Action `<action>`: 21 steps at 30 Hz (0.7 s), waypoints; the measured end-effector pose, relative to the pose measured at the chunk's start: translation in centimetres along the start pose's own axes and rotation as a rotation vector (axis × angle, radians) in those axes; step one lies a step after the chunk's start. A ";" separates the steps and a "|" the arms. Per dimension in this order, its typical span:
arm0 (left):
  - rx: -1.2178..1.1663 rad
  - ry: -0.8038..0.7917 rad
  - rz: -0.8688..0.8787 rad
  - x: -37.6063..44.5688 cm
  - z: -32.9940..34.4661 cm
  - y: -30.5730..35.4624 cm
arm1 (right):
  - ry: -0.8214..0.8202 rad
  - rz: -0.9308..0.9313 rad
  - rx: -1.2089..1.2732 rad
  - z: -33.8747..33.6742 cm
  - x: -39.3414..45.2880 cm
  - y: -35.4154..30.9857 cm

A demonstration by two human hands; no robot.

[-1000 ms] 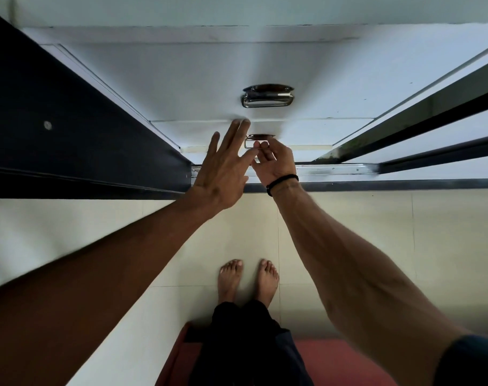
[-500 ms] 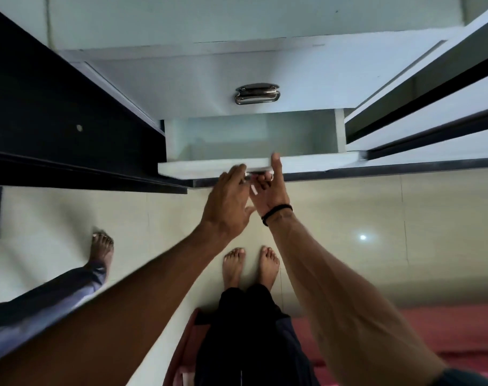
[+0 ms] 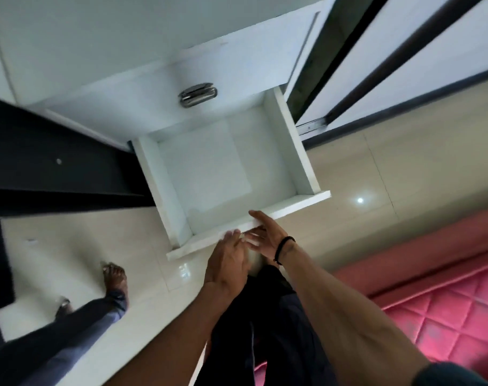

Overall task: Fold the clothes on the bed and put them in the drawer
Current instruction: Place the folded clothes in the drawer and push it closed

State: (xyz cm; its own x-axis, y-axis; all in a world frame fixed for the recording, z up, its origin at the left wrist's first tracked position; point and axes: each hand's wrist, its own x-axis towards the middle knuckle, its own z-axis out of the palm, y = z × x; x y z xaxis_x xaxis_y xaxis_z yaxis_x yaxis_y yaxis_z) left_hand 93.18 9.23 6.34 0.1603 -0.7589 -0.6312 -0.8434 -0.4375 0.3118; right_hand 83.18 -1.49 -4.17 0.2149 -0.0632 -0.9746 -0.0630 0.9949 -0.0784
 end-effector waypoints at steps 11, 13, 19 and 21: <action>0.114 -0.087 0.185 3.3 -1.3 6.6 | -0.077 -0.123 -0.040 -8.8 -3.1 2.1; 0.144 -0.093 0.248 4.9 -1.2 9.8 | -0.046 -0.204 0.051 -11.7 -5.1 1.0; 0.307 -0.229 0.526 7.1 2.0 28.4 | 0.178 -0.407 0.397 -26.8 -13.4 0.6; 0.327 -0.230 0.587 7.1 3.7 33.3 | 0.249 -0.444 0.486 -30.8 -15.6 1.4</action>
State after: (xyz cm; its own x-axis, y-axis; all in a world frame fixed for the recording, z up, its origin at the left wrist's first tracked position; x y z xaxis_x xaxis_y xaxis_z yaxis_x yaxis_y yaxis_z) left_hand 64.29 -8.97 9.58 -0.4497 -0.6878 -0.5698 -0.8738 0.2066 0.4403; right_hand 49.74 -1.57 4.51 -0.1141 -0.4296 -0.8958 0.4344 0.7893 -0.4339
